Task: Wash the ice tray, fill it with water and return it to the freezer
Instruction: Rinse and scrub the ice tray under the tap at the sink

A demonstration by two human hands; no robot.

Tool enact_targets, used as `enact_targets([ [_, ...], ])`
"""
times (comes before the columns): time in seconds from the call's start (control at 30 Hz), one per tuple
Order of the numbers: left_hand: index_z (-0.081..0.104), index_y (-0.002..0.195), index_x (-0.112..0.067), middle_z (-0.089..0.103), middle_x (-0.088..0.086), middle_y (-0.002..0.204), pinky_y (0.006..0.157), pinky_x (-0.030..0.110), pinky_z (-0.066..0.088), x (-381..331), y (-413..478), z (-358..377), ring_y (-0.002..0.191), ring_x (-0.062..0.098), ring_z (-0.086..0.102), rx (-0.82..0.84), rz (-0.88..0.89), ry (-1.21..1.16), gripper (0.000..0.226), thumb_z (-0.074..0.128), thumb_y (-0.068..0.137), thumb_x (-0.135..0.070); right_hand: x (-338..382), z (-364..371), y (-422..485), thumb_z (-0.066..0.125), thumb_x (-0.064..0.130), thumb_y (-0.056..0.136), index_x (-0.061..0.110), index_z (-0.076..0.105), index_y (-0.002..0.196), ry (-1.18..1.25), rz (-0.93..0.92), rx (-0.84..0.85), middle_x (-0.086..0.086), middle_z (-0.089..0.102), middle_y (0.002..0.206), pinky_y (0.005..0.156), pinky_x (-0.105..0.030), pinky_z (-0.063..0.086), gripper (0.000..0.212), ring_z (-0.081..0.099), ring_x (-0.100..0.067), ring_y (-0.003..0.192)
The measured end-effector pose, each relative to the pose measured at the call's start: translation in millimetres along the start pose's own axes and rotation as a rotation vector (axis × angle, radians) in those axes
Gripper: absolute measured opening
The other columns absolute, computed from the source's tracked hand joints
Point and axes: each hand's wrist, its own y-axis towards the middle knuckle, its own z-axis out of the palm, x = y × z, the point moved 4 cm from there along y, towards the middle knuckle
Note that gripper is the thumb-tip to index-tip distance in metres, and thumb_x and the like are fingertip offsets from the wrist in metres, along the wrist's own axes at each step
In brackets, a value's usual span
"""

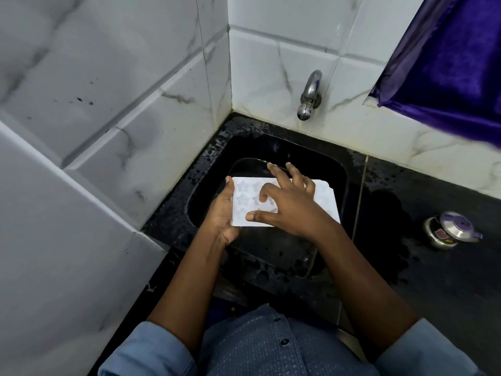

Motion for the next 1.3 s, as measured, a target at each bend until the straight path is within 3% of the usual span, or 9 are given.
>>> enact_targets([
  [0.07, 0.062, 0.141, -0.005, 0.070, 0.025, 0.132, 0.094, 0.052, 0.061, 2, -1, 1, 0.115, 0.040, 0.073, 0.000, -0.012, 0.006, 0.083, 0.032, 0.104, -0.072, -1, -1, -2, 0.058, 0.085, 0.081, 0.039, 0.064, 0.111, -0.012, 0.010, 0.022, 0.007, 0.001, 0.176, 0.122, -0.053, -0.006, 0.056, -0.017, -0.024, 0.159],
  [0.27, 0.060, 0.140, -0.005, 0.073, 0.025, 0.125, 0.072, 0.049, 0.066, 3, -4, 8, 0.102, 0.038, 0.078, 0.017, -0.038, 0.009, 0.081, 0.033, 0.103, -0.072, 5, 0, -4, 0.051, 0.087, 0.084, 0.041, 0.069, 0.125, -0.079, 0.021, 0.071, 0.005, -0.004, 0.176, 0.123, -0.058, -0.006, 0.064, -0.018, -0.029, 0.159],
  [0.53, 0.059, 0.143, -0.005, 0.070, 0.025, 0.132, 0.084, 0.049, 0.065, 4, -4, 9, 0.111, 0.038, 0.075, 0.036, -0.028, 0.032, 0.082, 0.031, 0.104, -0.072, 4, 2, -6, 0.051, 0.084, 0.086, 0.038, 0.069, 0.120, -0.060, 0.023, 0.069, 0.004, -0.002, 0.176, 0.122, -0.057, -0.006, 0.060, -0.018, -0.028, 0.159],
  [0.7, 0.061, 0.139, -0.006, 0.075, 0.023, 0.124, 0.074, 0.046, 0.066, 4, -8, 9, 0.101, 0.035, 0.078, 0.032, -0.030, 0.043, 0.079, 0.031, 0.105, -0.071, 6, 3, -8, 0.049, 0.086, 0.086, 0.038, 0.070, 0.128, -0.082, 0.030, 0.082, 0.005, -0.003, 0.176, 0.123, -0.058, -0.007, 0.067, -0.018, -0.029, 0.159],
  [0.93, 0.059, 0.146, -0.008, 0.068, 0.024, 0.137, 0.095, 0.054, 0.060, 6, -7, 7, 0.119, 0.041, 0.070, 0.000, -0.037, 0.066, 0.084, 0.037, 0.101, -0.075, 11, 2, -8, 0.044, 0.086, 0.088, 0.035, 0.072, 0.126, -0.111, 0.034, 0.095, 0.003, -0.002, 0.176, 0.123, -0.059, -0.005, 0.069, -0.016, -0.030, 0.159],
  [1.1, 0.063, 0.139, -0.006, 0.074, 0.023, 0.126, 0.077, 0.047, 0.066, 1, -11, 10, 0.104, 0.036, 0.077, 0.017, -0.013, 0.046, 0.079, 0.032, 0.105, -0.070, 14, 1, -9, 0.041, 0.086, 0.089, 0.037, 0.071, 0.130, -0.082, 0.042, 0.089, 0.005, -0.003, 0.176, 0.123, -0.058, -0.008, 0.071, -0.017, -0.028, 0.159],
  [1.3, 0.066, 0.132, -0.006, 0.077, 0.022, 0.117, 0.072, 0.046, 0.067, -2, -11, 12, 0.096, 0.036, 0.079, -0.003, 0.010, 0.057, 0.077, 0.032, 0.105, -0.069, 13, 0, -7, 0.041, 0.083, 0.091, 0.035, 0.073, 0.121, -0.078, 0.037, 0.057, 0.004, -0.001, 0.176, 0.122, -0.059, -0.007, 0.065, -0.017, -0.030, 0.159],
])
